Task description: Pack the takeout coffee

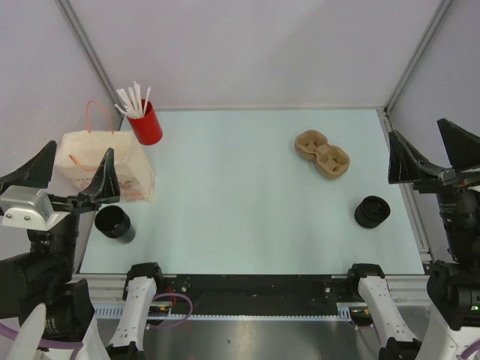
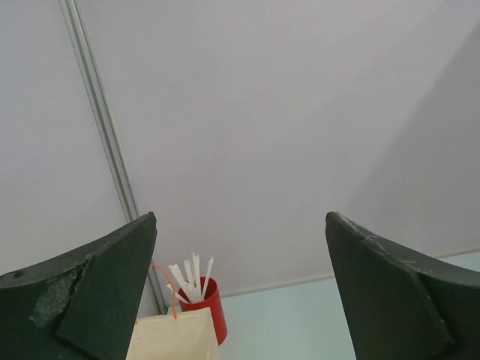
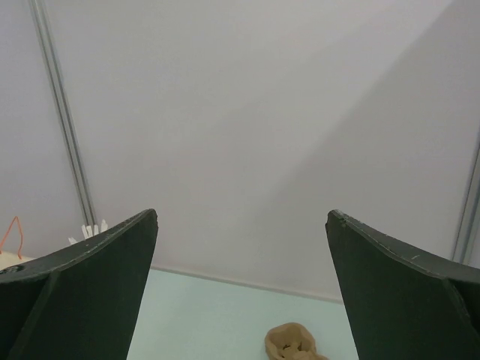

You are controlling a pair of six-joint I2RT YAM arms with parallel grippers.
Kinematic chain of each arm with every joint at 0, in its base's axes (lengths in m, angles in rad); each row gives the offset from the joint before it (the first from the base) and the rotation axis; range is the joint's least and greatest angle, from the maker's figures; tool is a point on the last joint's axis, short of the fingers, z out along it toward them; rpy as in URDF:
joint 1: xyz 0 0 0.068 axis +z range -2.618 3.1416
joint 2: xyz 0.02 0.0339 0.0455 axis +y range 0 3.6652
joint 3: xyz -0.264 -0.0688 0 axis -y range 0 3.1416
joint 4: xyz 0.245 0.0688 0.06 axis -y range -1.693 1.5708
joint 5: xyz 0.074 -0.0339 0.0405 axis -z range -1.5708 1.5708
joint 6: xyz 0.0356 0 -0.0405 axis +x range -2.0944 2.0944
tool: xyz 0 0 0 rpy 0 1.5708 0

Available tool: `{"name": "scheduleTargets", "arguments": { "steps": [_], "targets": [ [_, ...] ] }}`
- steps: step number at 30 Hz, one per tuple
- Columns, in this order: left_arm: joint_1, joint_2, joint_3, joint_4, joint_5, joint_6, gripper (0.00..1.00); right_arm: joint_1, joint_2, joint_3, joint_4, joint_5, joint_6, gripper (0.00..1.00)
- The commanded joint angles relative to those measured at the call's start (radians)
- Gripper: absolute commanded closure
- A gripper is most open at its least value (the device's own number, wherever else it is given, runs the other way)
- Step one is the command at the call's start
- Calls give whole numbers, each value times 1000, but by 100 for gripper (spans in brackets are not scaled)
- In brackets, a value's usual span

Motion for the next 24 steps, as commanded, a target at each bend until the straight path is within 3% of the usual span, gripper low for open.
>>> {"name": "scheduleTargets", "arguments": {
  "steps": [1,19,24],
  "targets": [
    [14,3,4,25,-18,-61,1,-10,15,0,41,-24,24,0],
    [19,-1,-19,34,19,-66,1,-23,7,-20,45,-84,28,0],
    [20,-10,-36,42,56,-61,1,-23,4,-49,58,-182,-48,0]
  ]
}}
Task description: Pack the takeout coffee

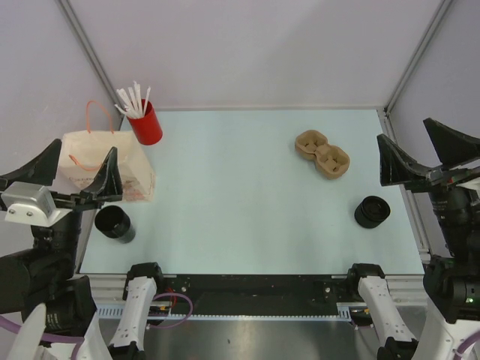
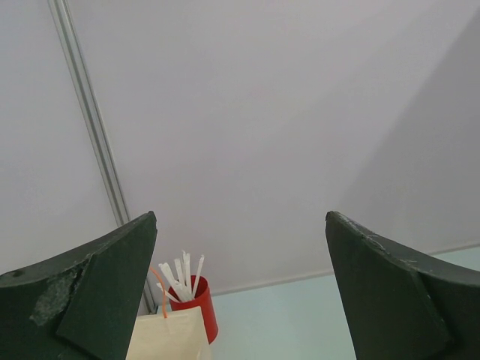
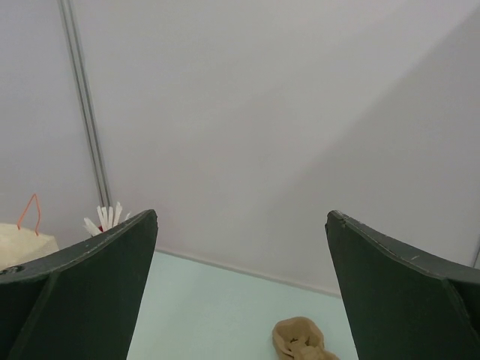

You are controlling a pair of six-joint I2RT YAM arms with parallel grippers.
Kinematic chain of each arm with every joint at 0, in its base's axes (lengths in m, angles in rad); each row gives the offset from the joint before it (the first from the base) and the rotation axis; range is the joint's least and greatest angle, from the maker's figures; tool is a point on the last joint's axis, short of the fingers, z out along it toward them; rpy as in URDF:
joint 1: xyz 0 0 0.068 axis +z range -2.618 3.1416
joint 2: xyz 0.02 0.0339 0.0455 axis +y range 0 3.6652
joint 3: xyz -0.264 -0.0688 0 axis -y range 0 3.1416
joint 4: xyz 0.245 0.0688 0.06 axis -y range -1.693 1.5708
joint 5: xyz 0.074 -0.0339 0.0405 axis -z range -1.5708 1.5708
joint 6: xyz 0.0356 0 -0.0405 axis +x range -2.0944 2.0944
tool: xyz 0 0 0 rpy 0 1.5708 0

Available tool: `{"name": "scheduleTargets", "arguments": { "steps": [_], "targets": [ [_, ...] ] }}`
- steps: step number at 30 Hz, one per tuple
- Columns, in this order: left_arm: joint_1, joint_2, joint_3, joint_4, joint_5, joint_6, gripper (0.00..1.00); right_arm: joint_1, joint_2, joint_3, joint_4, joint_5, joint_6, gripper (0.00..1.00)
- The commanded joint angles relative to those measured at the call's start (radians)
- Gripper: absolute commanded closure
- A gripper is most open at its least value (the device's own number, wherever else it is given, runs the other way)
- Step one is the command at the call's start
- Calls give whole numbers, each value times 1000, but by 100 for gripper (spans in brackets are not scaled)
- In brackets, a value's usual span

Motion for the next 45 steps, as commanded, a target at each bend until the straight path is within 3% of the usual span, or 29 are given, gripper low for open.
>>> {"name": "scheduleTargets", "arguments": {
  "steps": [1,5,13,19,32,40,45],
  "targets": [
    [10,-11,-17,25,46,-29,1,-4,2,-33,39,-130,-86,0],
    [10,-15,-29,25,73,-5,1,-4,5,-73,25,-292,-203,0],
    [11,-7,-97,47,133,54,0,-27,30,-125,67,-205,-205,0],
    [11,18,-60,15,191,97,1,-42,66,-136,64,-210,-202,0],
    [10,-25,-144,-77,196,183,1,-26,290,-168,-149,-47,-237,7],
    [11,-100,-244,-177,208,239,0,143,431,-249,-166,164,-206,12],
    [11,-134,-310,-206,222,247,1,197,599,-265,-169,186,-185,12]
  ]
}}
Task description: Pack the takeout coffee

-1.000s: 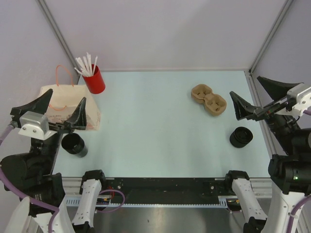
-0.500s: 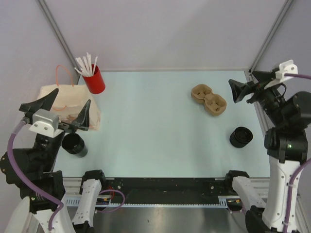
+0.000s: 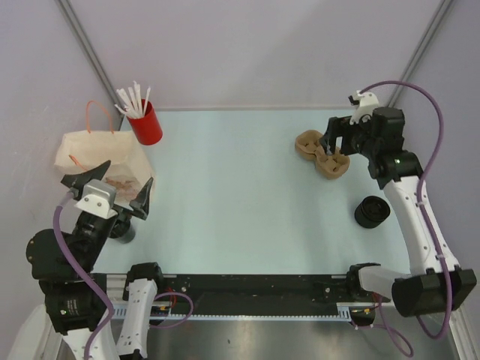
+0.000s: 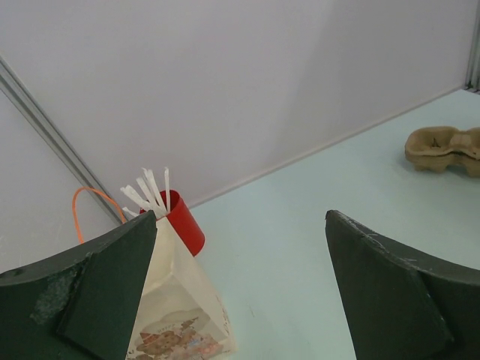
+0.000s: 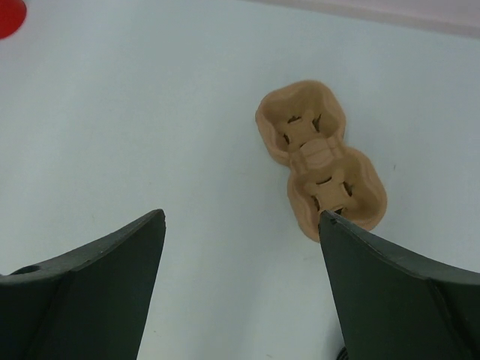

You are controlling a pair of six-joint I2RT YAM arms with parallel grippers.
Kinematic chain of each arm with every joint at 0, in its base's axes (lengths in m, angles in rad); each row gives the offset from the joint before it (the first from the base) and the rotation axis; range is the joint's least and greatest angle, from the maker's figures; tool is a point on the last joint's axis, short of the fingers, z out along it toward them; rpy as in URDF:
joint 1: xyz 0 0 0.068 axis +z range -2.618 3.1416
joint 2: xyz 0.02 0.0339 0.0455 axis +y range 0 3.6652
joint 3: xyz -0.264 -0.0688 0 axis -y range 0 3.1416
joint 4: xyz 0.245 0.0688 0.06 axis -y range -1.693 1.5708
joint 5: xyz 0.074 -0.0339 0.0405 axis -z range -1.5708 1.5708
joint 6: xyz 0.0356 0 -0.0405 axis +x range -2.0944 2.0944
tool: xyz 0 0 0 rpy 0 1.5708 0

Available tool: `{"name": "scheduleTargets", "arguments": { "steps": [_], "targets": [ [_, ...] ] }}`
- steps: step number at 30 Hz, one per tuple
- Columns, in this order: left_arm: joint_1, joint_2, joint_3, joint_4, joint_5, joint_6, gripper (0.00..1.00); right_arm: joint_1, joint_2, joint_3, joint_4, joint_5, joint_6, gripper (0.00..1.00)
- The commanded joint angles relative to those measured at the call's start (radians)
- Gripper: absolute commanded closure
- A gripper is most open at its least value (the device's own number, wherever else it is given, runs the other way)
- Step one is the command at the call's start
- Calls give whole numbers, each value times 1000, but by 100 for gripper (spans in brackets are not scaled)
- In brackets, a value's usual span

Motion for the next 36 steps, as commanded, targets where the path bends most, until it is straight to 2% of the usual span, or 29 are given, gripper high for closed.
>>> {"name": "scheduleTargets", "arguments": {
  "steps": [1,3,9,15,18,23,36],
  "targets": [
    [9,-29,-55,-30,24,22,1,25,125,-2,-1,39,33,13],
    [7,-37,-83,-24,26,21,1,13,206,-2,0,-2,89,13],
    [9,-35,-130,-18,36,16,0,-19,337,-2,15,-75,125,14],
    [12,-17,-132,-21,58,5,1,-30,461,-2,25,-115,123,16],
    [17,-14,-133,-25,72,4,0,-22,486,6,11,-181,44,18],
    [23,-17,-149,-21,85,1,1,45,487,4,-18,5,-114,14],
    [32,-35,-173,-10,112,-7,1,116,524,3,69,387,-314,6]
  ]
}}
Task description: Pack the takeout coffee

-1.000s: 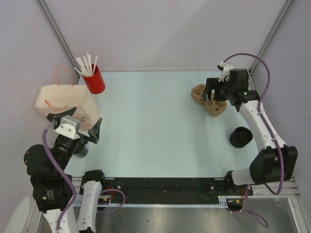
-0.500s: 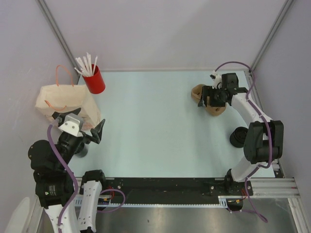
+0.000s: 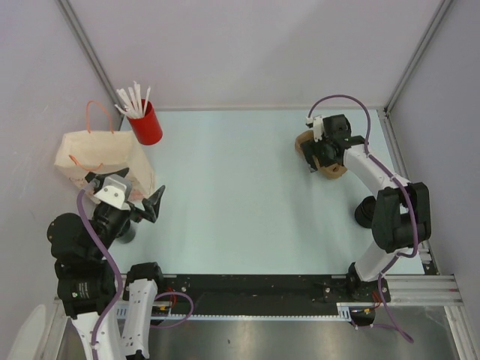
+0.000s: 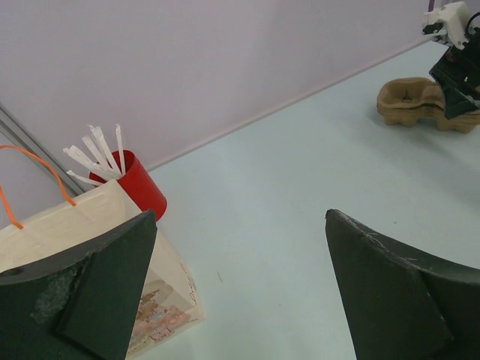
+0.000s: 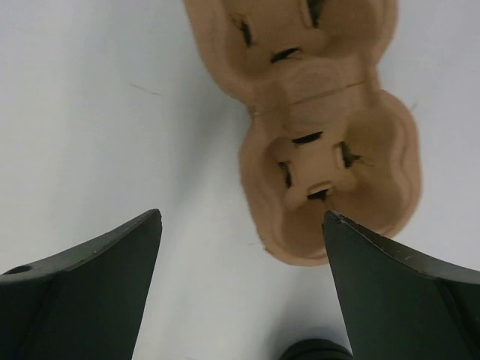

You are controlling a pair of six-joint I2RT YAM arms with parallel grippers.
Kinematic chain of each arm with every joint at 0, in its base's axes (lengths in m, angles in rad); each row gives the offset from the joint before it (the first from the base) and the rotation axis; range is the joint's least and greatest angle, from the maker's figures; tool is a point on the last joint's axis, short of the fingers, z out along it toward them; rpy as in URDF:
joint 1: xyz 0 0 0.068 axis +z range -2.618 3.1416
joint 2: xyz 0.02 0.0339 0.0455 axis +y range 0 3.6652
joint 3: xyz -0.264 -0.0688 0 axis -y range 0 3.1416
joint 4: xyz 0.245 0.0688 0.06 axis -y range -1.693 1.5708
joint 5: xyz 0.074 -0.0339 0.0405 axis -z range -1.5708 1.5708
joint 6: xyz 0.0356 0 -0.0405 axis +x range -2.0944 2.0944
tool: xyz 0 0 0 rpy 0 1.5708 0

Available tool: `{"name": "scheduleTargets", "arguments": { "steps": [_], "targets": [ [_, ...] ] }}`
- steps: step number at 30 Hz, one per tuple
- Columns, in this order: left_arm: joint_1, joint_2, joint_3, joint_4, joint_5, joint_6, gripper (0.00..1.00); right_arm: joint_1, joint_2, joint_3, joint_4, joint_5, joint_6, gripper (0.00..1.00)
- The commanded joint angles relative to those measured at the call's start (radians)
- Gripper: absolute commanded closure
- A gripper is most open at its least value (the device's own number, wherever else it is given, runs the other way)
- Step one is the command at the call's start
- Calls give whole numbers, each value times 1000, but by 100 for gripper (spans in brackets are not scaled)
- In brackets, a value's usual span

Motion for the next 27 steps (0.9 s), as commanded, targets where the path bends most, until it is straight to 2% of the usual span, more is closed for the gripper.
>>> {"name": "scheduleTargets", "arguments": {
  "steps": [1,13,27],
  "targets": [
    [14,-8,-10,24,27,-17,1,13,17,14,68,172,-94,6],
    [14,-19,-20,27,36,-19,0,40,78,-4,125,324,-163,0],
    [16,-24,-30,30,40,-17,1,37,126,-43,237,473,-240,0]
  ]
}}
